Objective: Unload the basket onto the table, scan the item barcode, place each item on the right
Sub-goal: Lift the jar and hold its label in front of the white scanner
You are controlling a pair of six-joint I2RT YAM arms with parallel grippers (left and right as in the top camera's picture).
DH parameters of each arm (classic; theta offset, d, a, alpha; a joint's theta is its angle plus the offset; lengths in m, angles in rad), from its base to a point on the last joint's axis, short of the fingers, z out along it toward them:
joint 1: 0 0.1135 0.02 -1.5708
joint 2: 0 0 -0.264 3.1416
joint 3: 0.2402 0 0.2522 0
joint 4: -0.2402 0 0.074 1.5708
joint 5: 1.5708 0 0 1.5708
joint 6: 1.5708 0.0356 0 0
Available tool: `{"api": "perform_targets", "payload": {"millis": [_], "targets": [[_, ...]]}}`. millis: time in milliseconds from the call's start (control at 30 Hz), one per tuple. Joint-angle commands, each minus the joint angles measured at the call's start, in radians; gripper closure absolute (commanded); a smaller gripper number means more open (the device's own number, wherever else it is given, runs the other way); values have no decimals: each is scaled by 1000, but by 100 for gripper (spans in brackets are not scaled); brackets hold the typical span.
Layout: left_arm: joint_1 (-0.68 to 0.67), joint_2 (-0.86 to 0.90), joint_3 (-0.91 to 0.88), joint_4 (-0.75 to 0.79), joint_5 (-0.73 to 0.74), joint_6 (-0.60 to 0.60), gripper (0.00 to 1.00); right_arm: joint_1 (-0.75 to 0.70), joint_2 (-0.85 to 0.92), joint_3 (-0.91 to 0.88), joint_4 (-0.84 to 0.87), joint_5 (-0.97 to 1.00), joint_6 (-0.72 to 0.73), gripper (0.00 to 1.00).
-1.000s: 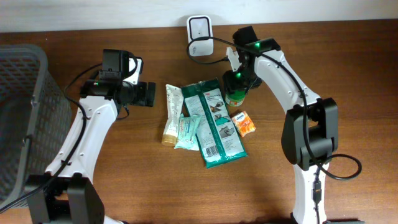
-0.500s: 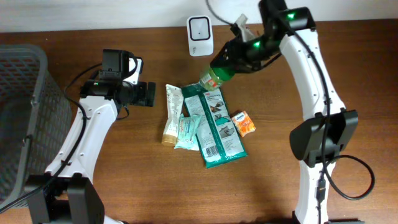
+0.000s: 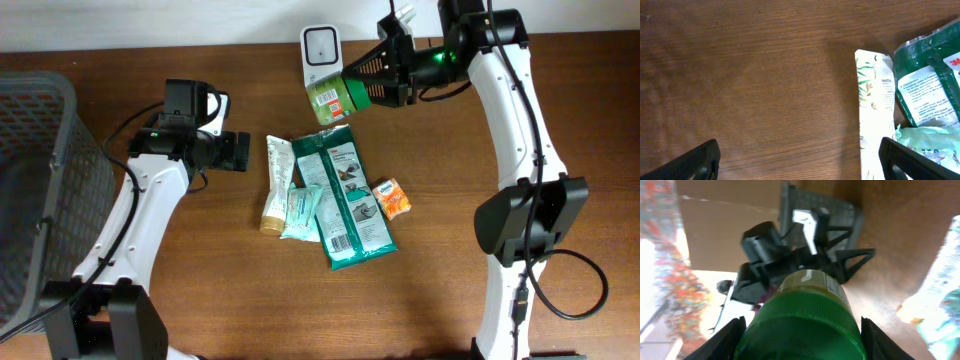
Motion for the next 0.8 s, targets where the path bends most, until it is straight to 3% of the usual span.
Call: {"api": "perform_targets", "payload": {"millis": [0,100,167,300,400,633,767], "targets": [[1,-5,11,-1,0,12,1,30,-23,25,62,192,-15,58],[1,-5,11,-1,0,12,1,95,-23,21,192,610,-15,58],[0,-5,11,-1,0,12,1,175,-13,19,320,1000,-15,58],[0,-5,11,-1,0,12,1,277,29,19,557,1448,-63,58],[0,-5,11,-1,0,12,1,313,107,19,797,1555,-277,53],[0,-5,11,-1,0,12,1,306,284,19,1188,1553,-803,53],[1,-5,11,-1,0,12,1,304,295,19,1231,1554,-859,53]]}}
